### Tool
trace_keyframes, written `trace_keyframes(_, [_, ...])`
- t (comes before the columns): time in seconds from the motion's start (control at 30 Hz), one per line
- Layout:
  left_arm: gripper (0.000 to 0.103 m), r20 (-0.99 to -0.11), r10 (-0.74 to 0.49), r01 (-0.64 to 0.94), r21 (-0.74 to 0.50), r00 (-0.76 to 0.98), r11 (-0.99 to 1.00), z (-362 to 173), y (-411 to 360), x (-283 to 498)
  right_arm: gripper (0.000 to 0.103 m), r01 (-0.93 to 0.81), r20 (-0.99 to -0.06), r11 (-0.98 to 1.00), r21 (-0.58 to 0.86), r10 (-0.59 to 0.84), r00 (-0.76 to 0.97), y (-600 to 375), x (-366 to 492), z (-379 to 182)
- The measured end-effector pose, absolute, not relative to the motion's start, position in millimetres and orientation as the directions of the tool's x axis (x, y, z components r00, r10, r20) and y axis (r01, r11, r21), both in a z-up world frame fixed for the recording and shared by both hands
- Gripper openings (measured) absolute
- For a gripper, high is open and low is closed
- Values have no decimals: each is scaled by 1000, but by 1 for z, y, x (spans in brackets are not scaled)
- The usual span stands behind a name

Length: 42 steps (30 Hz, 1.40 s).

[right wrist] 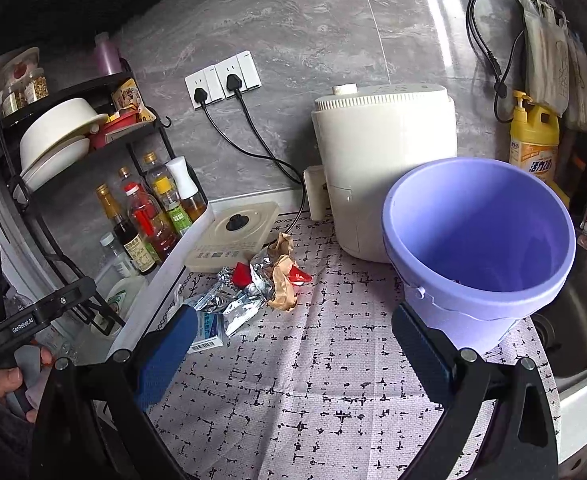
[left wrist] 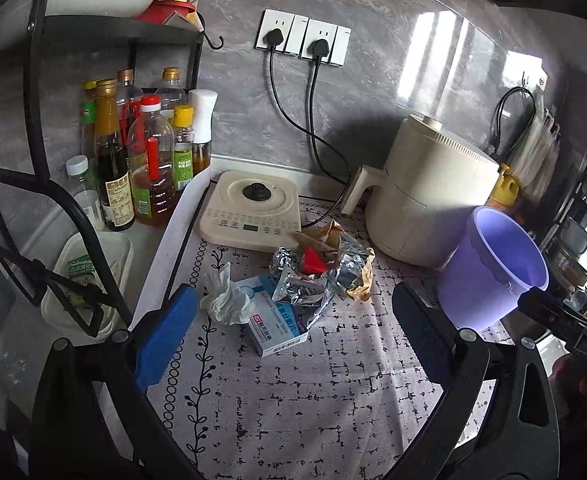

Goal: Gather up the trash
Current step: 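Bring both tools back to the trash pile, then grasp a white tissue with the left tool while the right tool grasps brown paper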

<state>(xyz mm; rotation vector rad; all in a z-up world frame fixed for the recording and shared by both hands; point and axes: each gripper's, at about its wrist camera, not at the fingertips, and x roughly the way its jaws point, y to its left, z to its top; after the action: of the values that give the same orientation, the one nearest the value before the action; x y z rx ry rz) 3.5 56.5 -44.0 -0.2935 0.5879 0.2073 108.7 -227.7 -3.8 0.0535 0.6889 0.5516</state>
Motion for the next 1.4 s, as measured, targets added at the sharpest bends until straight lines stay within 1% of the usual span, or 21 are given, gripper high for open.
trace_keyframes(0.27, [97,-609,140,-330,-211,781,920,-60,68,-5,95,-494,-616,838,230,519,593,-216,112,-20])
trace_keyframes(0.67, [97,-631,125,-321,-206,766,924,-77,77,7,95,-531,-644,818,222,531,550,-192,125,-34])
trace_keyframes(0.8, [97,-638,83,-308,-251,765,918,-86,84,14,92,-542,-665,814,208,524,533,-182,132,-44])
trace_keyframes(0.9, [96,-647,80,-311,-250,758,917,-97,86,20,87,-549,-693,811,202,514,506,-175,139,-52])
trace_keyframes(0.93, [95,-651,75,-312,-257,756,915,-100,87,22,87,-552,-702,809,203,513,494,-173,142,-54])
trace_keyframes(1.0, [88,-659,57,-316,-280,750,907,-108,89,26,84,-565,-715,800,200,514,474,-169,145,-59])
trace_keyframes(1.03, [87,-664,51,-317,-287,746,904,-112,90,29,83,-574,-722,796,193,511,467,-166,146,-61])
trace_keyframes(1.1, [81,-672,46,-319,-289,739,903,-118,90,35,76,-589,-738,787,182,505,447,-159,150,-67])
trace_keyframes(1.17, [78,-681,45,-324,-288,731,901,-124,90,41,72,-596,-752,781,188,505,424,-153,155,-72])
trace_keyframes(1.23, [76,-688,43,-329,-290,724,899,-128,91,47,72,-600,-757,776,192,506,413,-150,159,-76])
trace_keyframes(1.33, [69,-695,50,-340,-287,717,896,-134,95,56,68,-606,-768,772,192,503,397,-144,167,-81])
trace_keyframes(1.4, [59,-703,44,-344,-292,710,892,-139,100,64,67,-612,-775,768,188,499,389,-140,174,-84])
